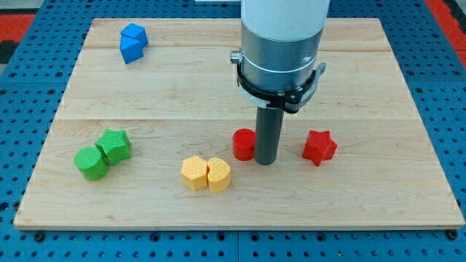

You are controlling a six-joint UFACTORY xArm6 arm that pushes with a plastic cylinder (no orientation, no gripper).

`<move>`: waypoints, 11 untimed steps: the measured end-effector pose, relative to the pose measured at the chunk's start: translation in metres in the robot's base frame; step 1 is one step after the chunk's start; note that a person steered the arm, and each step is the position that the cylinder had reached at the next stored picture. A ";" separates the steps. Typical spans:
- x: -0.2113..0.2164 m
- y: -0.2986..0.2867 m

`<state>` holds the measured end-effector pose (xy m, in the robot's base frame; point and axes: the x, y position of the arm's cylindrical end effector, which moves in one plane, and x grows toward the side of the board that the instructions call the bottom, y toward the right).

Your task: Push the red star to the top of red circle

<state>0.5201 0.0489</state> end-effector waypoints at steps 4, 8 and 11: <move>-0.054 0.088; -0.071 0.046; -0.097 0.059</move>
